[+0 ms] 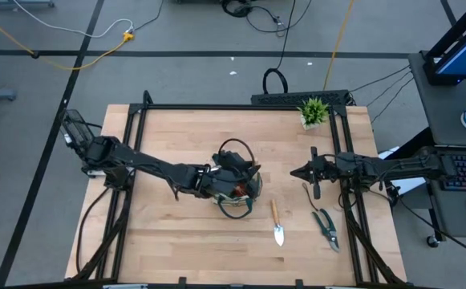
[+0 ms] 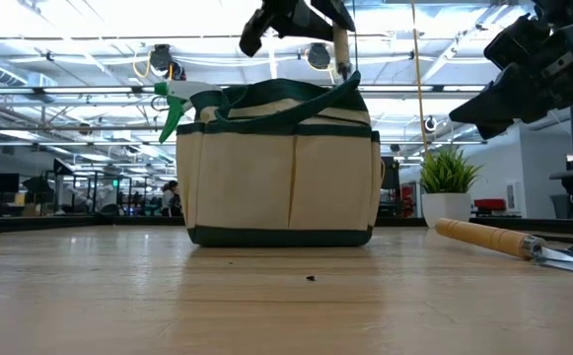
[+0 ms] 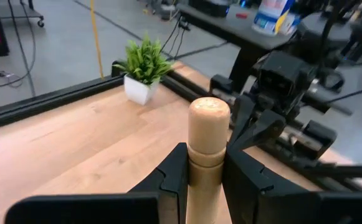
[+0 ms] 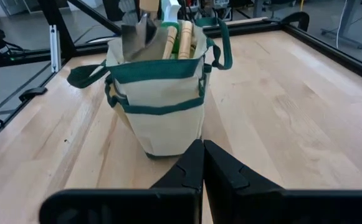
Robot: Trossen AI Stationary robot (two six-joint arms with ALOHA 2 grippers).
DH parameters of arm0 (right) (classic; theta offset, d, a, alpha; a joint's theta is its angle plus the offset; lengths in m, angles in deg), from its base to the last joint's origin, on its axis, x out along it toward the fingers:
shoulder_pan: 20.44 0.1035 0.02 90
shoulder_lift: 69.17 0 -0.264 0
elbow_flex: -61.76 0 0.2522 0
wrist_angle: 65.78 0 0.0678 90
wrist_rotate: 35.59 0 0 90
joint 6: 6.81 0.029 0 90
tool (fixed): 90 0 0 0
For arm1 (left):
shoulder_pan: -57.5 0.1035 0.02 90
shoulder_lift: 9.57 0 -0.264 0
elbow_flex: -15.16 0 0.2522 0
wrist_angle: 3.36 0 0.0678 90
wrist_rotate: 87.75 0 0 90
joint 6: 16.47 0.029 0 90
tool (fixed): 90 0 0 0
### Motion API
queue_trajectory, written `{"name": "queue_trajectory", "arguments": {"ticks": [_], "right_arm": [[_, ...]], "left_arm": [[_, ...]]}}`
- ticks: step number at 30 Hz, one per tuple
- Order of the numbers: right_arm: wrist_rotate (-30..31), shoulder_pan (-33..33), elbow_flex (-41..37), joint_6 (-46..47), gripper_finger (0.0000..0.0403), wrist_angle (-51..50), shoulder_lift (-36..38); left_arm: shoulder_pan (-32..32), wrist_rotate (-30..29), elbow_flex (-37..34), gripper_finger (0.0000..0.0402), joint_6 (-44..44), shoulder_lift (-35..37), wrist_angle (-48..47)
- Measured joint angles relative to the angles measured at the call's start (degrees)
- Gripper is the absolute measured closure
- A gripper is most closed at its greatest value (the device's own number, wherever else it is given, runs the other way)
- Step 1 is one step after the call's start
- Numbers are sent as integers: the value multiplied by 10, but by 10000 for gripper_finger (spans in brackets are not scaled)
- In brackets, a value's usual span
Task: Pick & Place Garden tools in Gardening bag
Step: Put the left brown trowel into the gardening bag
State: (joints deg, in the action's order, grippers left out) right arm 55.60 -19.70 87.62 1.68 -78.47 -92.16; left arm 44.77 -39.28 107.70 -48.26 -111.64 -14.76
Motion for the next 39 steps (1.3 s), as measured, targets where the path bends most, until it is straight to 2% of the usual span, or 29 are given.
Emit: {"name": "queue_trajectory", "arguments": {"ticks": [4,8,19,28,33,39], "right_arm": [[0,0,0,0,403,2,0],[0,0,0,0,403,3,0],[0,0,0,0,403,4,0],[0,0,0,0,403,4,0],[0,0,0,0,403,4,0],[1,0,0,2,403,4,0]], "left_arm": [[0,0,-47,330,-3,0,73],[0,-5,-69,330,-18,0,101],[0,-9,-79,330,-33,-14,97],[5,14,-79,328,-55,-43,111],[7,39,-79,276,-58,-43,107],[6,40,-79,217,-25,-40,96]]}}
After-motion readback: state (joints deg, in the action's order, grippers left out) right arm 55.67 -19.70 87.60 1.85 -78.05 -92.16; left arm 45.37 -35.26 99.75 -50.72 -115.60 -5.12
